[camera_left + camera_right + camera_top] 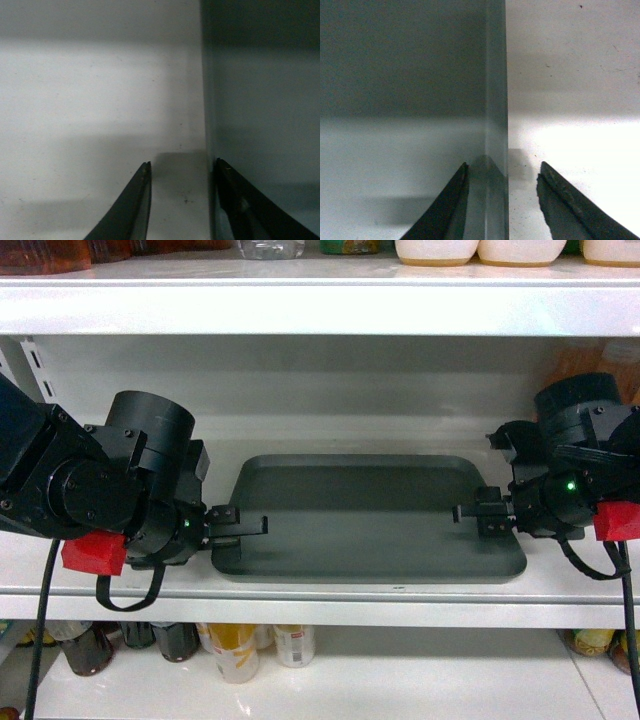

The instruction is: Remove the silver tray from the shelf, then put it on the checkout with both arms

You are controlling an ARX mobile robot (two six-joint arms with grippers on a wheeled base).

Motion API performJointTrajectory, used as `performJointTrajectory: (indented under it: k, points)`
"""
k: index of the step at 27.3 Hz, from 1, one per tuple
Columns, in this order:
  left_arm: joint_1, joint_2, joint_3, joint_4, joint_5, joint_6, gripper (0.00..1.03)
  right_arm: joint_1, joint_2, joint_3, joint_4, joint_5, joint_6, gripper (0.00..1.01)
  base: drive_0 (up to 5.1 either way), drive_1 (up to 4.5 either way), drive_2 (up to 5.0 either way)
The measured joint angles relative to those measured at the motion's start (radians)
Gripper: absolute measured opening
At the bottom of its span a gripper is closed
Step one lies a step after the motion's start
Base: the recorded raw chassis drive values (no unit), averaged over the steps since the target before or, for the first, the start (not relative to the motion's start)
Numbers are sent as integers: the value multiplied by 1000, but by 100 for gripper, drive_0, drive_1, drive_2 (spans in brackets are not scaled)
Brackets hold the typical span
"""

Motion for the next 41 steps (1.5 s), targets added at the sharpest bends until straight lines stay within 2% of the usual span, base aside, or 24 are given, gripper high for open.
performJointTrajectory:
  k: [2,6,8,10,16,21,27,33,41]
  points:
    - [-3,0,0,-2,10,-5,35,0,0,-3,2,1,-1,38,0,0,0]
    - [-10,0,2,-8,28,-18,12,0,-2,-16,5,-6,-7,15,0,0,0]
    - [-14,-3,-1,-10,27,-32,5,2,-9,-23,5,-5,-13,6,0,0,0]
    - [-11,-8,-10,-10,40,-47,3,0,-16,-32,6,-20,-14,3,0,0,0]
    - [-10,-41,-73,28,50,-57,3,-6,-50,-95,28,-32,-14,3,0,0,0]
    - [-18,-114,-201,97,51,-84,3,-6,-118,-219,100,-49,-8,3,0,0,0]
    - [-46,-352,-461,238,20,-95,3,-6,-314,-483,232,-76,21,3,0,0,0]
    - [-53,-610,-615,240,14,-96,3,-5,-567,-679,310,-103,58,3,0,0,0]
    - [-77,-857,-765,203,1,-93,3,5,-835,-897,329,-110,79,3,0,0,0]
